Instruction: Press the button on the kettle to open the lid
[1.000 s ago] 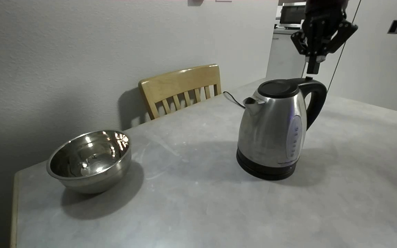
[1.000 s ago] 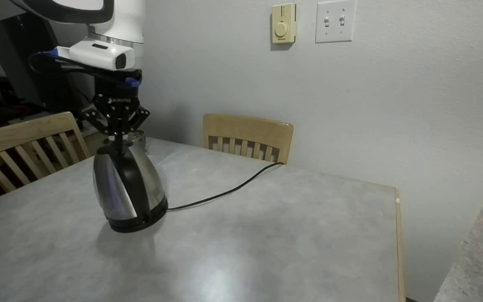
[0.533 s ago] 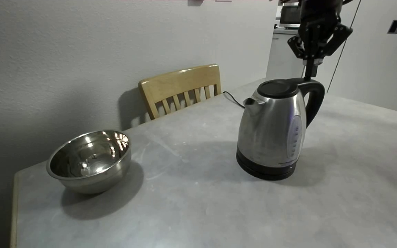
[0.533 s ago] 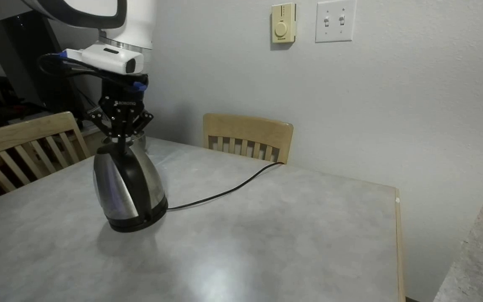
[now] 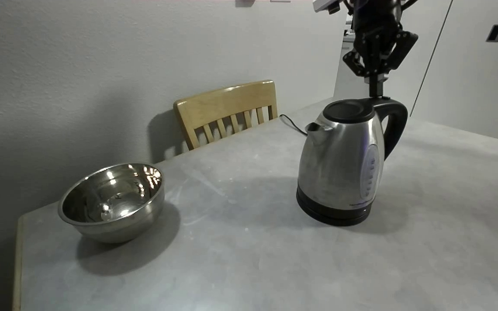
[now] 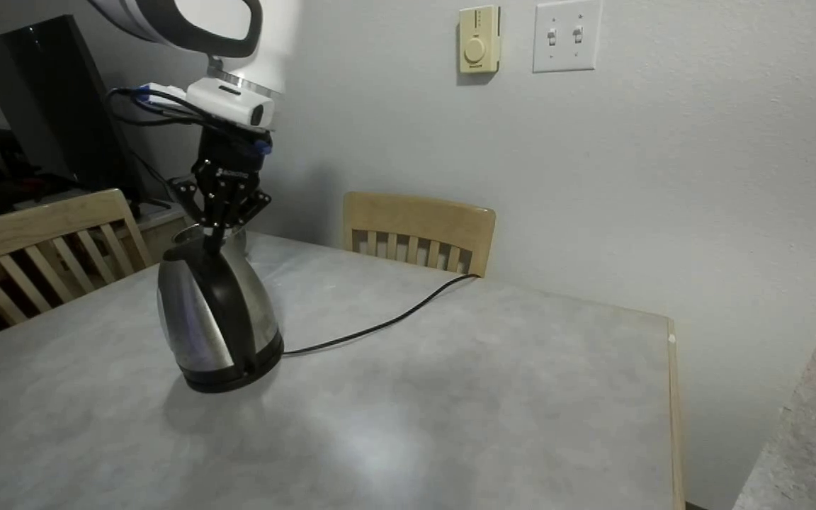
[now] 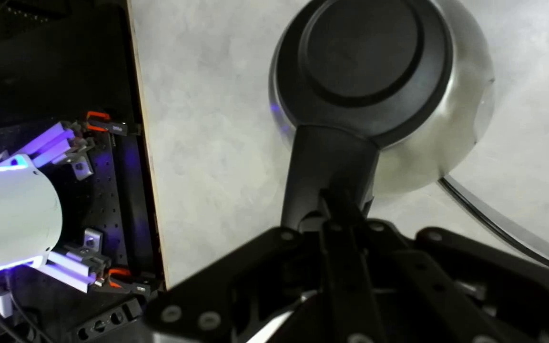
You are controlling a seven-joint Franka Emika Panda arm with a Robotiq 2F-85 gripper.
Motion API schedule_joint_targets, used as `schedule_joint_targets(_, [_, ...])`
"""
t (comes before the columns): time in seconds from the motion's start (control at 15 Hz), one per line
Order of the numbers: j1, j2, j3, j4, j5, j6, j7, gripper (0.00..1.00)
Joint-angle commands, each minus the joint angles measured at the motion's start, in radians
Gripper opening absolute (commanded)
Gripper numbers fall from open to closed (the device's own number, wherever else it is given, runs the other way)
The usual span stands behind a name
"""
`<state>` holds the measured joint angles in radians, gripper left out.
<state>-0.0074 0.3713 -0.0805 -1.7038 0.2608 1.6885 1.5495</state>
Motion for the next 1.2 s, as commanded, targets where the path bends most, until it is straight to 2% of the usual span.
schedule_joint_targets(0.0, [-0.005, 0.105, 0.005, 0.083, 0.004, -0.029, -0.017, 0.0])
schedule_joint_targets(1.13, [0.034, -0.104, -0.006, -0.151, -0.11, 0.256, 0.048, 0.0])
